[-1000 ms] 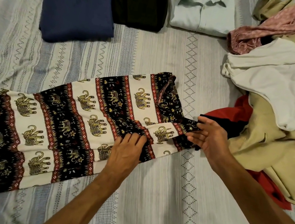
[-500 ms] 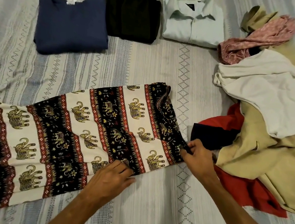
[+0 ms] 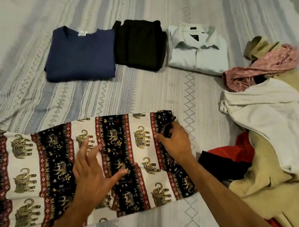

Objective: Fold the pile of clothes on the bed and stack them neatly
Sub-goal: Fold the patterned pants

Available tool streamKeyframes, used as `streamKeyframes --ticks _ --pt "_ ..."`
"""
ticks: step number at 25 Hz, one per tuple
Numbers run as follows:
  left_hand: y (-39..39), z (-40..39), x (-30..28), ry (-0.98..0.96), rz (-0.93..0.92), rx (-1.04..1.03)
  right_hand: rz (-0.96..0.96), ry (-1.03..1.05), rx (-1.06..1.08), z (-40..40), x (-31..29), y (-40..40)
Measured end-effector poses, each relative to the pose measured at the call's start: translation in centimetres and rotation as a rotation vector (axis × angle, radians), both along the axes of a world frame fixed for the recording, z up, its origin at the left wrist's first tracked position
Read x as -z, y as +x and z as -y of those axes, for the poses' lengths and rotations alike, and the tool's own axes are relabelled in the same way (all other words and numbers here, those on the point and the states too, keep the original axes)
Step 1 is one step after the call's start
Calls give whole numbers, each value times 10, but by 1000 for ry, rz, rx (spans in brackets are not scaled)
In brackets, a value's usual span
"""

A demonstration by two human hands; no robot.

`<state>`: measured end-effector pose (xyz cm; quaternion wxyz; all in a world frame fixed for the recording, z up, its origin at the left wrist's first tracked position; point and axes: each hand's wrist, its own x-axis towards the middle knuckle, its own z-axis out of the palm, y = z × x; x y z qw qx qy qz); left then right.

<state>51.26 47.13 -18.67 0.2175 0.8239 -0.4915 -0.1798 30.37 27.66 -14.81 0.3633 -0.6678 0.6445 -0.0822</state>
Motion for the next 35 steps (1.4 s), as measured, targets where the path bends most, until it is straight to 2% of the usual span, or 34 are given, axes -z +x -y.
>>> streamKeyframes --ticks 6,11,13,15,16,18,19,23,25,28,30,32,35 --pt "-11 -44 23 147 5 62 37 66 268 49 5 5" --pt "-9 -45 28 93 40 82 48 -157 166 78 -9 -12" --pt "-9 -46 31 73 70 102 213 -53 295 93 -3 -5" --pt "-9 -47 32 41 89 115 388 178 507 102 2 2" --pt "-9 -47 32 28 98 118 409 315 539 101 -1 6" --pt "-9 -48 33 17 112 139 370 507 410 91 -12 7" --pt "-9 -49 33 15 117 152 348 520 313 81 -19 6" --pt "-8 -50 33 19 112 172 325 406 155 33 -23 -20" --pt "-7 -50 33 30 114 178 275 433 106 11 -18 -47" --pt "-8 -51 33 47 119 178 240 585 -2 -23 -16 -85" --pt "-8 -51 33 49 112 180 139 481 -123 -42 -18 -95" --pt "-8 -52 31 47 97 177 56 273 -121 -52 -15 -101" --pt "-6 -55 29 21 77 190 219 194 168 -55 -12 -104"
